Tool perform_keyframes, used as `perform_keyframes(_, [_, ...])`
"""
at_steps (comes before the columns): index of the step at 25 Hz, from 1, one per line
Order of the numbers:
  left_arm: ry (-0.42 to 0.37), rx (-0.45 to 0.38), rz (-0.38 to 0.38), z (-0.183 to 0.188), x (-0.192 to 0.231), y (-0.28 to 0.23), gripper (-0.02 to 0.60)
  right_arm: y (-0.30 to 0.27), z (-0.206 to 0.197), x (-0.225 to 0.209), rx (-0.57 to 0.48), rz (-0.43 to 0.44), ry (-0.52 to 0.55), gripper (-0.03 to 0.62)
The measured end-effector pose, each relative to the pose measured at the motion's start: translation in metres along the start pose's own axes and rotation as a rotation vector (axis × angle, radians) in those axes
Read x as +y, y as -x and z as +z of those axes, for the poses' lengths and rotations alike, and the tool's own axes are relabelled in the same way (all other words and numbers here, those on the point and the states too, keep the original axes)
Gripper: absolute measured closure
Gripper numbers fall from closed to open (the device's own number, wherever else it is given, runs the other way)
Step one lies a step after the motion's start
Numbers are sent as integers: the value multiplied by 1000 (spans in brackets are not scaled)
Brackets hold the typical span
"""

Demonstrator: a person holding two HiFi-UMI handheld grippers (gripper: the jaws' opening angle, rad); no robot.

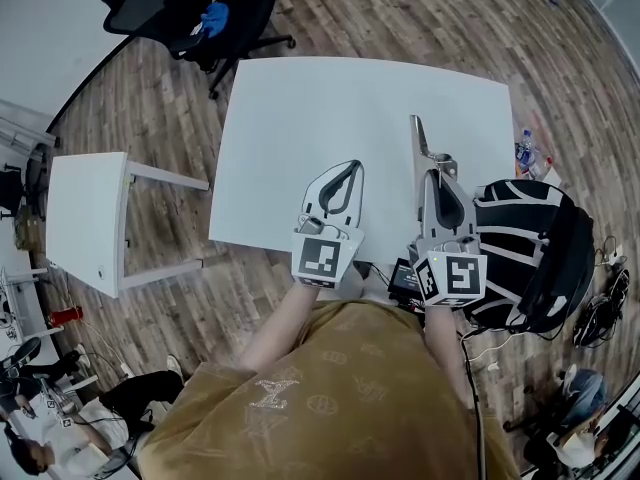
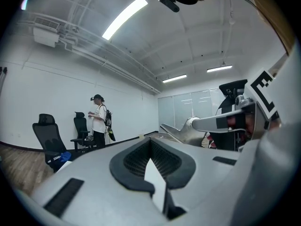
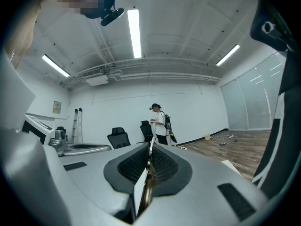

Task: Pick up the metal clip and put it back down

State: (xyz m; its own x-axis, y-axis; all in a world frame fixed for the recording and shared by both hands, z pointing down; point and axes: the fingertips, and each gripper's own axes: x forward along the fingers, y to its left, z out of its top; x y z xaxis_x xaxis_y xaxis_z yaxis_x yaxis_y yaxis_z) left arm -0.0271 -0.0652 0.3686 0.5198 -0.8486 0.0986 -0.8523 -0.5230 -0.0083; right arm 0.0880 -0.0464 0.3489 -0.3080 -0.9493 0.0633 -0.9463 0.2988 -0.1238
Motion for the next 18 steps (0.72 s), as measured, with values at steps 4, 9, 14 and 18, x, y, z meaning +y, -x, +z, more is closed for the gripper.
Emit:
perform_keyframes(4, [14,10,11,-6,2,-1,584,1,-5,-1,10,-8,2,568])
perform_keyframes(9, [4,54,7,-21,5,-1,584,0,-16,-2,31,-14,0,568])
perform_keyframes(14, [15,75,-2,-31,6,-2,584,-2,-28,-1,59,-15,10,568])
perform_keyframes(18, [29,100,-3,-44,7,-5,584,-3,-43,-2,90,-21,12,568])
